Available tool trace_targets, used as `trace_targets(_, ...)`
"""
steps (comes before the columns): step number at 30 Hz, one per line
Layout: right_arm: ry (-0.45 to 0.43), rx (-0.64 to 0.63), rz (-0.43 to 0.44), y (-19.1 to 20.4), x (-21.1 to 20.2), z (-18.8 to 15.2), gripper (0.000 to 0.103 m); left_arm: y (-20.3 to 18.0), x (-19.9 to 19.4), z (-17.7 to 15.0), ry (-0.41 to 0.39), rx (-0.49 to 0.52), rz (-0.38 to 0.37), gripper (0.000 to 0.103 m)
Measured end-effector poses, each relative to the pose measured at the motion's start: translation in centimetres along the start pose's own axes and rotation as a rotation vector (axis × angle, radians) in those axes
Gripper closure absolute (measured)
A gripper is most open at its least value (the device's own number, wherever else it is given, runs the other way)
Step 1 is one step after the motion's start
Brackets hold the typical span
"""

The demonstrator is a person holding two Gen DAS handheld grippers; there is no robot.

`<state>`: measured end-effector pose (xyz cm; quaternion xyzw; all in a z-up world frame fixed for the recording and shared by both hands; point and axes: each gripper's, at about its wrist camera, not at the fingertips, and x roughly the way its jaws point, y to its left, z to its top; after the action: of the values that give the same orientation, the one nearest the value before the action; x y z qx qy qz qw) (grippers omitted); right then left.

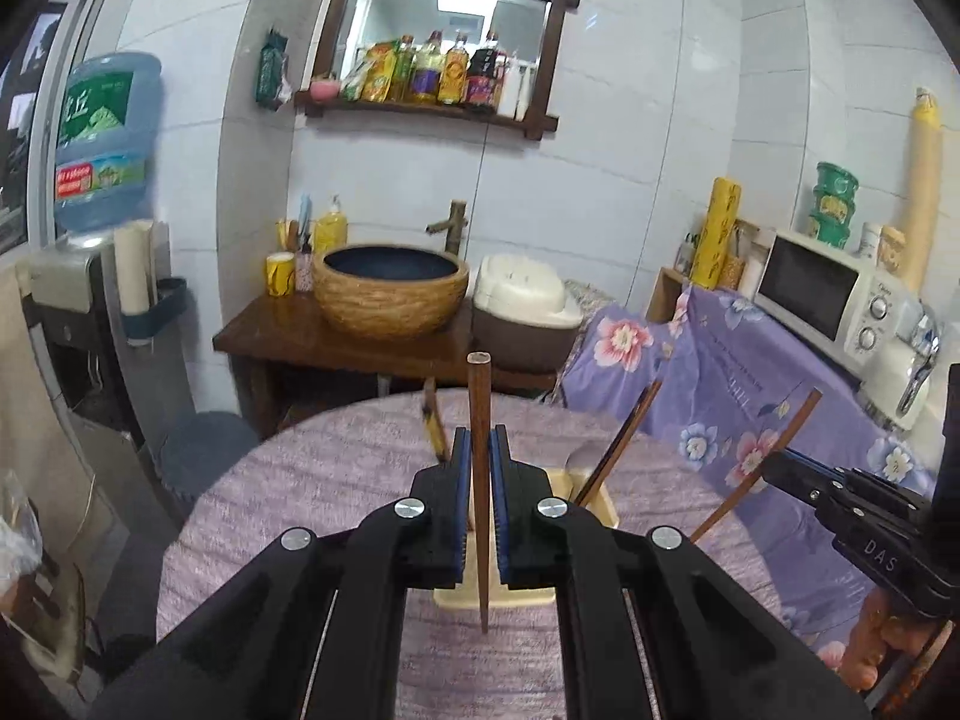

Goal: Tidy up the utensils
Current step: 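Carry both chopsticks over the holder and open both tools to drop them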

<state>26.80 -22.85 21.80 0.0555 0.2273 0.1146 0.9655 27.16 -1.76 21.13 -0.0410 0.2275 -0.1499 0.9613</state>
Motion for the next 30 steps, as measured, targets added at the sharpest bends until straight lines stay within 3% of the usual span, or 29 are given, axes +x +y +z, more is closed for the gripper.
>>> trace_targets(6, -0.081, -0.027, -0.022, 1.5, 0.3, 7.1, 0.095, -1.4, -0.6, 6.2, -0.095, 0.023, 0.014, 0.095)
trace_targets(10, -0.093, -0.045, -0.042, 2.0, 1.7, 8.1, 0.095, -2.0, 1.0, 7.6, -0.118, 0.016, 0.019, 0.095)
trace_targets(19, 0.009, 0.001, -0.078, 0.4, 8.5, 2.3, 0.095, -1.3, 7.3, 2.2, -0.022, -0.001, 0.060, 0.095)
trace_targets(30, 0.050, 0.011, -0.079, -0.1, 11.7, -2.3, 0.095, 0.0, 11.4, -3.0, 0.105, -0.019, 0.075, 0.095)
